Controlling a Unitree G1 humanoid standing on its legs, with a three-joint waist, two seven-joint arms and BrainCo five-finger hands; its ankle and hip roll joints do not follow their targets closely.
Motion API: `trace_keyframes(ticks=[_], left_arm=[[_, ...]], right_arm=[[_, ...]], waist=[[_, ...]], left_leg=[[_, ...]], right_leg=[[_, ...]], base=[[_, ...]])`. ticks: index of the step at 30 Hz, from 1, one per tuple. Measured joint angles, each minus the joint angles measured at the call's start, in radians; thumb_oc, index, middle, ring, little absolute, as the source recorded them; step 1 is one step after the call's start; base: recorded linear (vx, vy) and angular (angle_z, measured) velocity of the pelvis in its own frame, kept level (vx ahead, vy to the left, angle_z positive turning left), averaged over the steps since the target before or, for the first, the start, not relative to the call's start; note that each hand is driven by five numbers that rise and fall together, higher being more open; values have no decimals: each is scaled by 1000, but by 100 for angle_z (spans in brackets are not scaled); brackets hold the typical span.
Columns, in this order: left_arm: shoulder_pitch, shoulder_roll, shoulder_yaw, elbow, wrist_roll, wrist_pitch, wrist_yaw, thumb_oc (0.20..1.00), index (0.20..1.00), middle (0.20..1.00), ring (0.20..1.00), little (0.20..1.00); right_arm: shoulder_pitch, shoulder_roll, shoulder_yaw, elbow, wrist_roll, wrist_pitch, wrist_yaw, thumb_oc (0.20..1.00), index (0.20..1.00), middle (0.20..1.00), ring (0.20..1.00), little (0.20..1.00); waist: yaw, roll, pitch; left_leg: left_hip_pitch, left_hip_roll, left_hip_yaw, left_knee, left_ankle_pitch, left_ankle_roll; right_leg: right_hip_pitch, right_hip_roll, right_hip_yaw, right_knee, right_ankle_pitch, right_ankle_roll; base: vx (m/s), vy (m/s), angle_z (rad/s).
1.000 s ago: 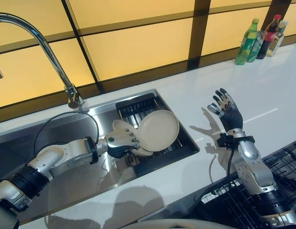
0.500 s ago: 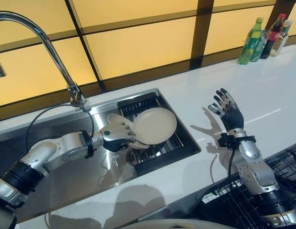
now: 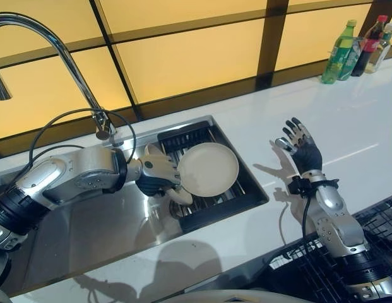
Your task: Pick up plates and place into dishwasher.
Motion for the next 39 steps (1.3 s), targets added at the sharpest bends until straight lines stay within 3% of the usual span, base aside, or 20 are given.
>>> trace_keyframes(ticks=[9, 15, 19, 23, 29, 32, 37, 39], left_arm=[[-11, 0, -12, -66, -70, 67, -158, 200, 200, 200, 200, 200], [-16, -1, -7, -80, 37, 176, -216, 200, 200, 200, 200, 200], [8, 0, -6, 10, 134, 273, -244, 200, 200, 200, 200, 200], [29, 3, 61, 38, 170, 301, -106, 200, 200, 200, 200, 200], [43, 37, 262, 45, 104, 293, 297, 200, 200, 200, 200, 200], [166, -27, 418, 35, 19, 249, 454, 200, 200, 200, 200, 200], [282, -135, 455, 34, 0, 152, 538, 200, 200, 200, 200, 200], [292, -164, 454, 31, -83, 130, 529, 200, 200, 200, 200, 200]], right_arm=[[0, -3, 20, 0, 0, -1, -25, 1000, 1000, 1000, 1000, 1000], [0, -5, 20, -1, 0, -1, -34, 1000, 1000, 1000, 1000, 1000], [0, -13, 16, -2, 0, 0, -34, 1000, 1000, 1000, 1000, 1000], [0, -24, 0, -3, 0, 0, -21, 1000, 1000, 1000, 1000, 1000], [0, -23, -55, -20, -1, 1, 32, 1000, 1000, 1000, 1000, 1000], [-1, -22, -66, -23, -23, -1, 81, 1000, 1000, 1000, 1000, 1000], [-20, -21, -65, -24, -62, -5, 132, 1000, 1000, 1000, 1000, 1000], [-41, -22, -65, -39, -79, -5, 153, 1000, 1000, 1000, 1000, 1000]], waist=[[0, 13, 3], [1, 29, -3], [20, 38, -5], [54, 33, -2], [81, 20, 3], [90, 14, 5], [108, -7, 9], [112, -16, 8]], left_leg=[[0, 0, 0, 0, 0, 0], [0, 0, -1, 0, 0, 0], [-1, 0, -3, 0, -2, -2], [-3, -1, -8, 0, 0, 0], [-14, -3, -28, 1, 1, 0], [-15, -3, -32, 1, 1, 0], [-15, -3, -33, 1, 2, 1], [-15, -4, -36, 1, 3, 2]], right_leg=[[0, 0, 1, 0, 0, 0], [0, 0, 1, 0, 0, 0], [-1, 1, 0, 0, 0, 0], [0, 0, -5, 0, 0, -4], [0, -1, -28, 5, -2, -4], [3, -1, -35, 5, -2, -4], [3, -2, -36, 4, -2, -4], [4, -2, -39, 4, -2, -4]], base=[[-1, -3, 0], [-17, 0, 0], [0, 0, 0], [-7, 4, 4], [-10, 9, 10], [-5, 7, 3], [-24, 5, 0], [21, 0, 5]])
